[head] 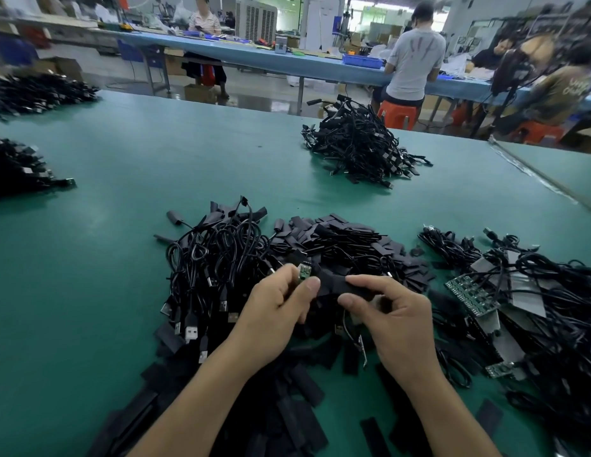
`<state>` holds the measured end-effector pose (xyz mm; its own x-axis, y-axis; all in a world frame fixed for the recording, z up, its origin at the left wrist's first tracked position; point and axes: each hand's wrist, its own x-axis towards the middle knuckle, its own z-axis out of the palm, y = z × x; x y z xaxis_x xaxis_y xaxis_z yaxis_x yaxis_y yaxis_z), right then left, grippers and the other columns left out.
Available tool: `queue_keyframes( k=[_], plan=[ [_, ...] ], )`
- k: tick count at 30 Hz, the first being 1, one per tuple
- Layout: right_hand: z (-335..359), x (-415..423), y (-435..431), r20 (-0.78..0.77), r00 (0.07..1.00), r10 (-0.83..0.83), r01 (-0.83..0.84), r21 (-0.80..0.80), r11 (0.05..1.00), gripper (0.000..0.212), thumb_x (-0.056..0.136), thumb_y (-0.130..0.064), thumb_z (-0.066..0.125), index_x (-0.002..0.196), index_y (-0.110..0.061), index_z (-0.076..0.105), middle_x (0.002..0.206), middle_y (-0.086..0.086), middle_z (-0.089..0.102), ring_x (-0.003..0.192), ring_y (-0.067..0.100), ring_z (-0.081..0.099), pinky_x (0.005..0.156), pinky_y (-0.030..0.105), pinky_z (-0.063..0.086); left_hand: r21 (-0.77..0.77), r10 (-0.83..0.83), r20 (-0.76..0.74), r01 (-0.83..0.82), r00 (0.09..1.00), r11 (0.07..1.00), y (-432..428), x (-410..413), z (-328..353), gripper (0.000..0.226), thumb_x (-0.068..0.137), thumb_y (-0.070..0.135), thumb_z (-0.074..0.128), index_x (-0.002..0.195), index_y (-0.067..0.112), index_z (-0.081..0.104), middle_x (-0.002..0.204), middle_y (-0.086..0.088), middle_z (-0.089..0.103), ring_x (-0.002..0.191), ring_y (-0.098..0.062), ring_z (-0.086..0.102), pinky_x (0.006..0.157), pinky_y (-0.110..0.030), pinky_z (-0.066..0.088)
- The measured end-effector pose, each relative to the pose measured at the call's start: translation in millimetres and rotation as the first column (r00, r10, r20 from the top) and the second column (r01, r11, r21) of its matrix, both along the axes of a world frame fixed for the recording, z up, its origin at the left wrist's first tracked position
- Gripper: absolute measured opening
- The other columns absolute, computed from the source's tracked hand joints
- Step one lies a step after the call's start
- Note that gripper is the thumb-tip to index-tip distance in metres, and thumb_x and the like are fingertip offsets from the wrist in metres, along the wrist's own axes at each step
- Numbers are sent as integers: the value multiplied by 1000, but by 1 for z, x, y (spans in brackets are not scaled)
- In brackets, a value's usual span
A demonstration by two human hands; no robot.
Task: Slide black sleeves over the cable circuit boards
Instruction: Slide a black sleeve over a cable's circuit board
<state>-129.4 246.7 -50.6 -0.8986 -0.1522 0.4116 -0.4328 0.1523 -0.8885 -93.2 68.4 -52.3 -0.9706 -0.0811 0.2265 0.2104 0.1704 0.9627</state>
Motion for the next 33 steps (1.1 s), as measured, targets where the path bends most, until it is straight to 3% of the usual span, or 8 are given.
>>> queue_keyframes(
  k=[4, 8, 11, 15, 21, 26, 30, 33],
  plan=[
    [3, -2, 4, -5, 999, 35, -35, -49, 998, 22, 66, -30, 82, 88, -35, 79, 58, -2, 59, 52, 7, 38, 52, 17, 37, -111, -65, -6, 64, 998, 992, -3, 2, 0, 38, 92, 51, 62, 71, 20, 68, 54, 7, 46, 51, -10, 38, 50, -23, 33],
    [6, -1, 7, -1, 995, 104, -104, -33, 994, 18, 65, -26, 82, 83, -29, 80, 67, -2, 66, 52, 5, 38, 54, 13, 37, -135, -164, 60, 171, 985, 976, -5, 3, 1, 46, 85, 46, 51, 59, 10, 40, 59, 0, 35, 57, -20, 31, 54, -43, 28],
    [8, 1, 5, 22, 988, 155, -155, 9, 988, 17, 64, -27, 82, 80, -28, 79, 74, -4, 69, 55, 2, 45, 57, 10, 38, -134, -194, 70, 202, 978, 970, -6, 3, 4, 35, 77, 43, 42, 54, 19, 30, 57, 2, 29, 58, -22, 25, 58, -51, 26],
    [9, 1, 5, 32, 987, 161, -162, 44, 986, 15, 64, -26, 82, 78, -28, 78, 78, -6, 71, 69, 2, 60, 66, 9, 43, -132, -202, 83, 212, 976, 968, -7, 2, 5, 29, 72, 40, 41, 53, 25, 27, 57, -1, 27, 58, -24, 21, 55, -53, 24],
    [8, 1, 4, 69, 982, 174, -177, 46, 983, 25, 62, -31, 82, 87, -33, 78, 86, -4, 72, 81, 9, 66, 71, 14, 50, -156, -178, 103, 193, 979, 969, -7, 1, 6, 29, 69, 41, 42, 50, 26, 27, 56, -3, 26, 58, -25, 21, 53, -53, 24],
    [10, 2, 5, 56, 982, 181, -184, 43, 982, 22, 63, -27, 82, 85, -31, 79, 85, -5, 72, 79, 6, 65, 70, 12, 48, -194, -176, 121, 197, 977, 961, -8, 0, 7, 30, 68, 41, 41, 48, 24, 27, 56, -5, 26, 58, -26, 21, 54, -53, 26],
    [11, 1, 8, 22, 980, 196, -197, 150, 969, 24, 64, -28, 82, 86, -35, 79, 86, -11, 72, 88, 14, 65, 79, 19, 49, -229, -191, 138, 219, 972, 949, -8, 0, 7, 31, 69, 40, 41, 48, 23, 26, 54, -4, 25, 56, -26, 21, 50, -50, 25],
    [13, -1, 10, -23, 978, 209, -199, 229, 953, 23, 64, -29, 82, 86, -35, 79, 85, -13, 71, 87, 15, 65, 77, 19, 48, -333, -177, 167, 224, 970, 916, -10, 0, 5, 33, 69, 43, 38, 48, 20, 29, 52, 0, 28, 53, -24, 25, 50, -49, 28]
  ],
)
